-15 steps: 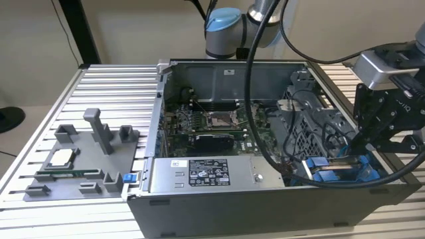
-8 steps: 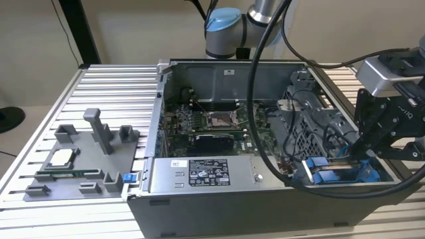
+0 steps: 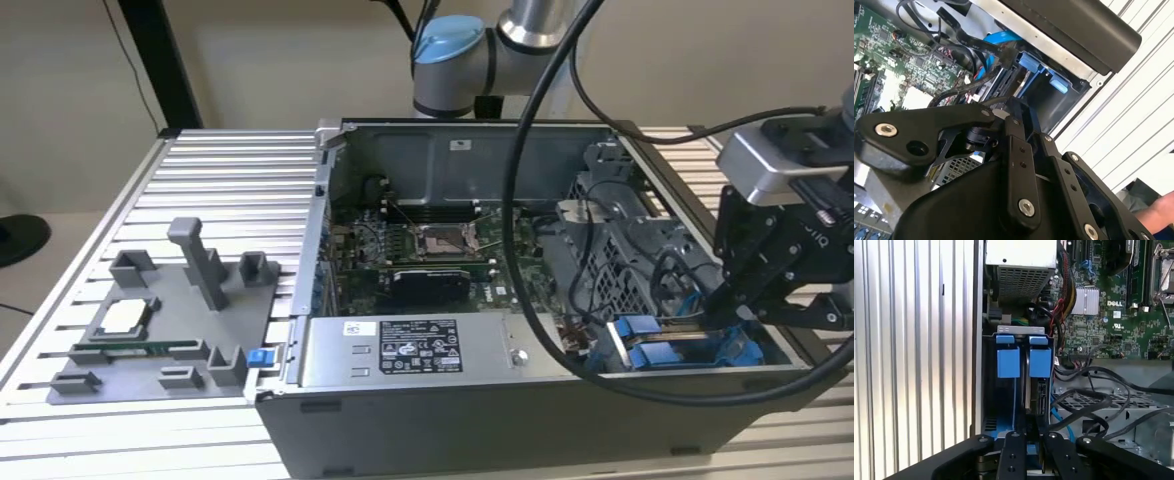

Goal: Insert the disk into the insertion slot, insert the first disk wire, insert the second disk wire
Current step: 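Insert the first disk wire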

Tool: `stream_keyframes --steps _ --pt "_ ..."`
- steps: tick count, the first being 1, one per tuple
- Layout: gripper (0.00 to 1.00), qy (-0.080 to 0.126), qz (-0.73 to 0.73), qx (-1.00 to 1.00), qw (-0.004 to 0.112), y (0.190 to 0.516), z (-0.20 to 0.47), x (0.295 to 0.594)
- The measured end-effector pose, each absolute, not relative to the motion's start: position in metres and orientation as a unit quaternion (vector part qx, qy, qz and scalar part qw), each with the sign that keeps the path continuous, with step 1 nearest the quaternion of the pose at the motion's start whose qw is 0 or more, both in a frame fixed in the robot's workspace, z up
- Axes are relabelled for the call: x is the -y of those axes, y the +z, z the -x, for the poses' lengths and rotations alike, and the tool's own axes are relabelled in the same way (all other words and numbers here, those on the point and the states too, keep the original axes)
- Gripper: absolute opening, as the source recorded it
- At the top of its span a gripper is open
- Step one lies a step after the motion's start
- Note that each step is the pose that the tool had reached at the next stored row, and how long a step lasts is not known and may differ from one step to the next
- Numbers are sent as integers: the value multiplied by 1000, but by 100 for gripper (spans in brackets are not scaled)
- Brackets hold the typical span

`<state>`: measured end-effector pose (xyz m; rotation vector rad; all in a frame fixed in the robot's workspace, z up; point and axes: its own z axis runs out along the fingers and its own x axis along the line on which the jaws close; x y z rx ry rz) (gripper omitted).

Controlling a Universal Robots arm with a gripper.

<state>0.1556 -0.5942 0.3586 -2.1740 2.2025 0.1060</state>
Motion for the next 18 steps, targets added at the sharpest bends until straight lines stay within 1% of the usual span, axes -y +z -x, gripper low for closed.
stream_keyframes --steps 6,11,18 --pt "0 36 690 -723 22 356 -156 593" --pt "0 44 688 -724 14 356 -156 593" --pt "0 44 688 -724 13 356 -156 593"
